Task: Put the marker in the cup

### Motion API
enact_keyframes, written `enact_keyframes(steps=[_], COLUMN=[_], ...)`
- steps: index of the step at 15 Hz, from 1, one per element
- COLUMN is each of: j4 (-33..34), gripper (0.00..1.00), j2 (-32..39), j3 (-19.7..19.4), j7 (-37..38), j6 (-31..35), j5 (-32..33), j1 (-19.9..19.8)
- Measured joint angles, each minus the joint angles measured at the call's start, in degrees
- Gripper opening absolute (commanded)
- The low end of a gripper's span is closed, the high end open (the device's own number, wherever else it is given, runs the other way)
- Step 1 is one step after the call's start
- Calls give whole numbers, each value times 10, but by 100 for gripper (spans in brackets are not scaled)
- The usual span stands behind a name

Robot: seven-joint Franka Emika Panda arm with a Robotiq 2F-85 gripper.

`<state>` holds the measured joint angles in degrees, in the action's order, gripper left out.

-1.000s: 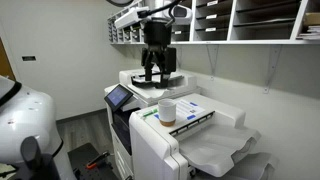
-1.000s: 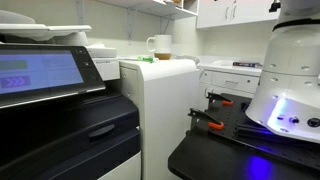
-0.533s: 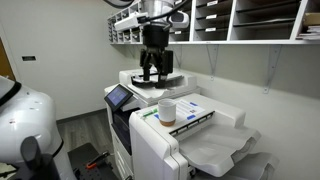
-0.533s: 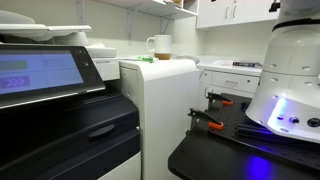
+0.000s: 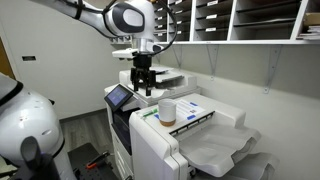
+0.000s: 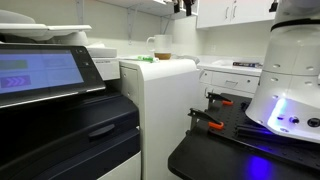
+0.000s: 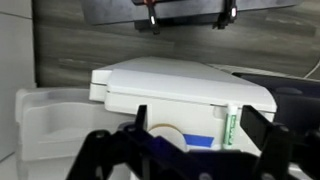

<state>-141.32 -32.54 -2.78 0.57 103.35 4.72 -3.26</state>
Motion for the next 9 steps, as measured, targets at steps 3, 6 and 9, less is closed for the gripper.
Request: enact_keyframes(steps=[3, 6, 9], j4=[-20, -27, -28], gripper=[100, 100, 99], j2=[47, 103, 153], j3=[20, 27, 34], j7=[2, 2, -3], j6=[59, 97, 130], j5=[-11, -13, -13], j1=[20, 33, 41])
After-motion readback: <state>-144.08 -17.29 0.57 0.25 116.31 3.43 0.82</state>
